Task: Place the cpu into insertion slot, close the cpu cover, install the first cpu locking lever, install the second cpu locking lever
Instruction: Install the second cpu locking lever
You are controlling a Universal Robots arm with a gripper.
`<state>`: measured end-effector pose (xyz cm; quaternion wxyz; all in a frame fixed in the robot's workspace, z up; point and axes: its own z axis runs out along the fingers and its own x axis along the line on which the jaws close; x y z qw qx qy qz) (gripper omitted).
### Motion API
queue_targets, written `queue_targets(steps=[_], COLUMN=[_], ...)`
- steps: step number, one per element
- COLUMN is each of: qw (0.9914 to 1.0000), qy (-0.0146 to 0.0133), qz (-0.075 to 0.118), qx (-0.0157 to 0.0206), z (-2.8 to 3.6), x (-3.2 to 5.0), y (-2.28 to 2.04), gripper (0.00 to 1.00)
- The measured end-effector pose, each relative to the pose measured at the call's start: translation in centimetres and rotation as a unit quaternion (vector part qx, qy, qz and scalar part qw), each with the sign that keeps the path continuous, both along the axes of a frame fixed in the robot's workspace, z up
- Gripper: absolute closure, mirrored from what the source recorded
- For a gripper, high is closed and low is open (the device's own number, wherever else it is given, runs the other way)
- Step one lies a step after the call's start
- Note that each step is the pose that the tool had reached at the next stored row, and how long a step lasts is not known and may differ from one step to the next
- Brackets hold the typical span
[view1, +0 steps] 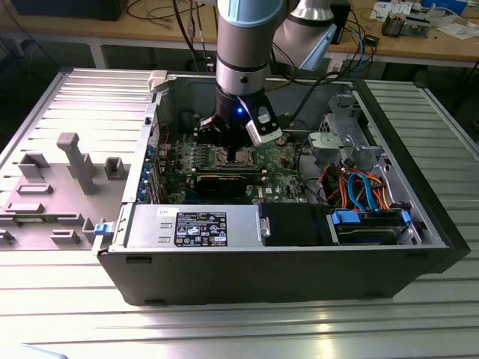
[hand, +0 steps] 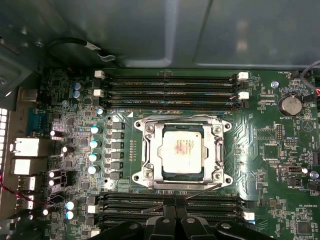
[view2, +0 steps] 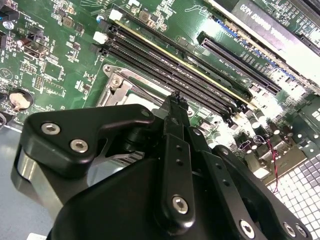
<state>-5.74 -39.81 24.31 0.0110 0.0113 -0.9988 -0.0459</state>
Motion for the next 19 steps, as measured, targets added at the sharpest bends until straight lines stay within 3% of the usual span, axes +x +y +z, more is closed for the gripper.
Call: queue_targets(steps=[12, 14, 19], qw=[1.00000, 0.99999, 0.99997], qy=[-0.0001, 0.0000, 0.0000], qz=[0.001, 0.003, 0.006], qx=[0.0007, 0.0030, 0.0051], z=[-0.12, -0.32, -0.98], x=[-0.27, -0.79, -1.15], y=[0.01, 0.00, -0.13], gripper=[0.89, 0.89, 0.89])
